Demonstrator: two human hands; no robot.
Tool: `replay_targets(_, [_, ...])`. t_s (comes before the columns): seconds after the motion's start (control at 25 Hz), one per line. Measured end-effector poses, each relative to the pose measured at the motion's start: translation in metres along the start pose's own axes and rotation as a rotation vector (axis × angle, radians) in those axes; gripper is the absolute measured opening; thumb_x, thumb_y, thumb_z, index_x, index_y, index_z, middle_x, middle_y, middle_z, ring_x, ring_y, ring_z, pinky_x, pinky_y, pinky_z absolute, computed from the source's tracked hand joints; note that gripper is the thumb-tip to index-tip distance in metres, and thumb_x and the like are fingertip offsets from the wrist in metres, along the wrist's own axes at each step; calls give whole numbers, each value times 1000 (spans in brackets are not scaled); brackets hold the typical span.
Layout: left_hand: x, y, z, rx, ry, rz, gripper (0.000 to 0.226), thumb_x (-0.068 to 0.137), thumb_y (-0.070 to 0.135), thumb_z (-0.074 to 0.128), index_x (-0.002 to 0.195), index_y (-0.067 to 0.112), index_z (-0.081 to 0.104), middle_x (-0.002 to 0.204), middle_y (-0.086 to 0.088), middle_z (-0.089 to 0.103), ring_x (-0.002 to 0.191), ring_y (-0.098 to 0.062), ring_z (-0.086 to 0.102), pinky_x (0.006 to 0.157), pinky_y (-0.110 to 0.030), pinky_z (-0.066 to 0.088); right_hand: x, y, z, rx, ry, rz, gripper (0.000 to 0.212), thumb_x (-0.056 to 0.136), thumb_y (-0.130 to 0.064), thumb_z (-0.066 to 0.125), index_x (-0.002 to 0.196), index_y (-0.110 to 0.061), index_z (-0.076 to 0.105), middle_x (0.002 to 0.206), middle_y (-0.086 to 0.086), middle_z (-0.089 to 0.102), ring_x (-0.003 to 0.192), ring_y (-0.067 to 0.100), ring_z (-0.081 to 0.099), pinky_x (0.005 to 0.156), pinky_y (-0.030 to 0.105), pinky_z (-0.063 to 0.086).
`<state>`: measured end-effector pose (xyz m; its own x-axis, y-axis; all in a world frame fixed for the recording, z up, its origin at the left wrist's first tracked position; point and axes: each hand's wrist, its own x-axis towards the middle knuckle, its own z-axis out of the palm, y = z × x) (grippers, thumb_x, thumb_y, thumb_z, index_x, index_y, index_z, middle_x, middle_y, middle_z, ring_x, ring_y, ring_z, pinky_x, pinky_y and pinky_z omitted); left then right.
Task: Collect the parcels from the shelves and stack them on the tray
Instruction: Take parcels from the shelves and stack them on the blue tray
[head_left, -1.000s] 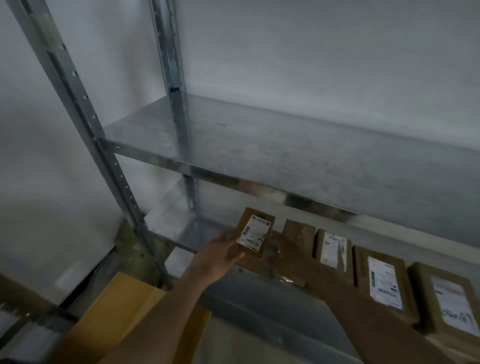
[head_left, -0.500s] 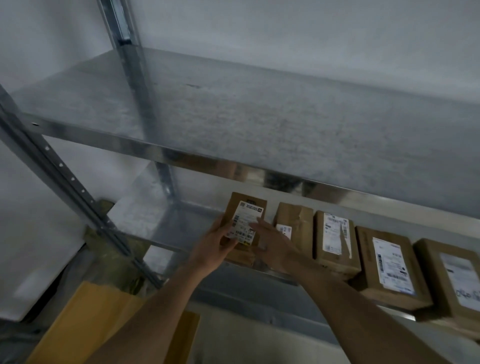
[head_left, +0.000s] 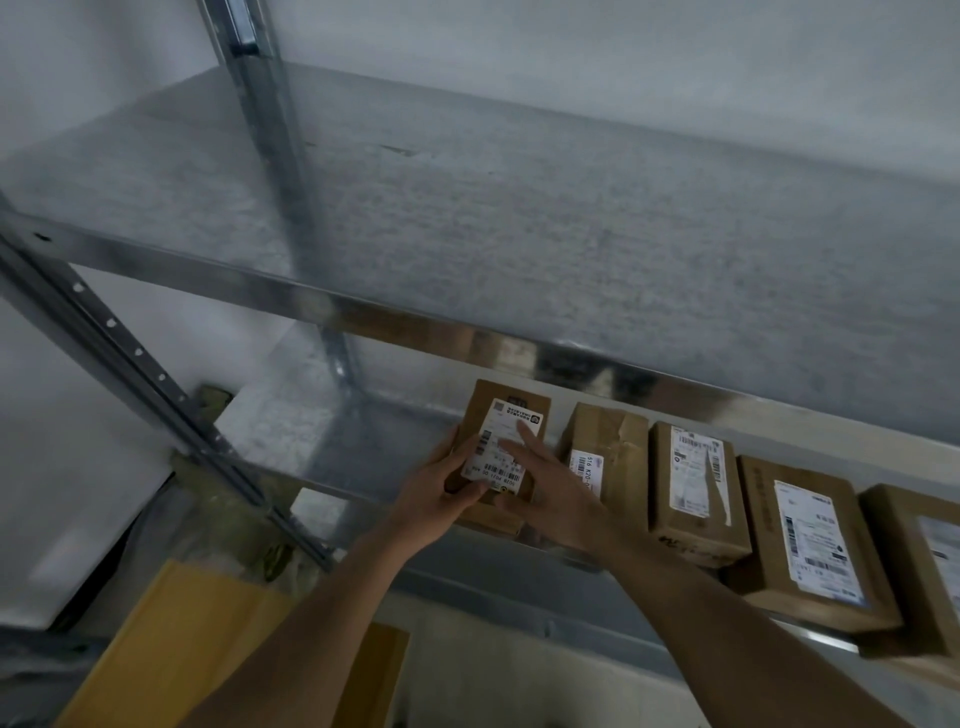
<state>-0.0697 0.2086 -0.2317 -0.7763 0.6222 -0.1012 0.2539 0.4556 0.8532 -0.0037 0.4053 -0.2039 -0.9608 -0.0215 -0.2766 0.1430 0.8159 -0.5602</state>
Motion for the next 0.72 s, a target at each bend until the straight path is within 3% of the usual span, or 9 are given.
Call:
replay_targets(0.16, [-3,4,-3,-5,21,24,64,94,36,63,146,46,28,151,34,17,124,20,34,101,-3,33,-2,-2,1,34,0,-4,82,93,-32,68,158,-31,19,165,-17,-10,152,14,10,122,39,28])
replay_targets(0.28, [-11,7,-8,15,84,34,67,91,34,67,148,42,34,155,23,26,127,11,41,107,-16,39,-4,-12,-4,27,-15,-37,82,93,-32,68,159,-28,20,165,-16,-10,153,14,11,122,37,28])
replay_targets(0.4, [-29,14,-16,39,159,30,66,88,37,69,147,38,39,153,18,35,128,2,48,106,-28,45,-9,-30,-10,4,-30,-88,80,95,-31,66,159,-25,18,165,-15,-13,153,14,8,119,24,16])
replay_targets(0.48, [-48,26,-26,26,202,-16,64,87,42,69,143,49,38,150,20,40,127,1,50,106,-30,47,-13,-49,-15,-33,-50,-139,79,96,-32,63,159,-23,17,166,-12,-14,153,14,5,117,22,13])
replay_targets(0.56, [-74,43,-37,25,246,-63,63,86,44,69,137,61,35,144,25,44,124,3,51,106,-25,45,-21,-68,-19,-29,-80,-186,78,96,-33,63,159,-21,20,166,-9,-12,153,15,7,120,29,17])
replay_targets(0.64, [-106,62,-47,45,322,-77,61,87,42,70,134,59,36,138,35,42,127,9,43,105,-10,37,-35,-90,-23,6,-106,-261,79,94,-35,66,158,-21,23,167,-10,-9,153,15,11,121,34,26])
replay_targets(0.72, [-144,82,-55,68,420,-98,62,86,40,72,133,55,36,140,38,27,129,15,26,100,3,23,-54,-112,-28,52,-149,-350,85,90,-35,72,158,-21,24,165,-14,-5,151,13,16,115,24,33])
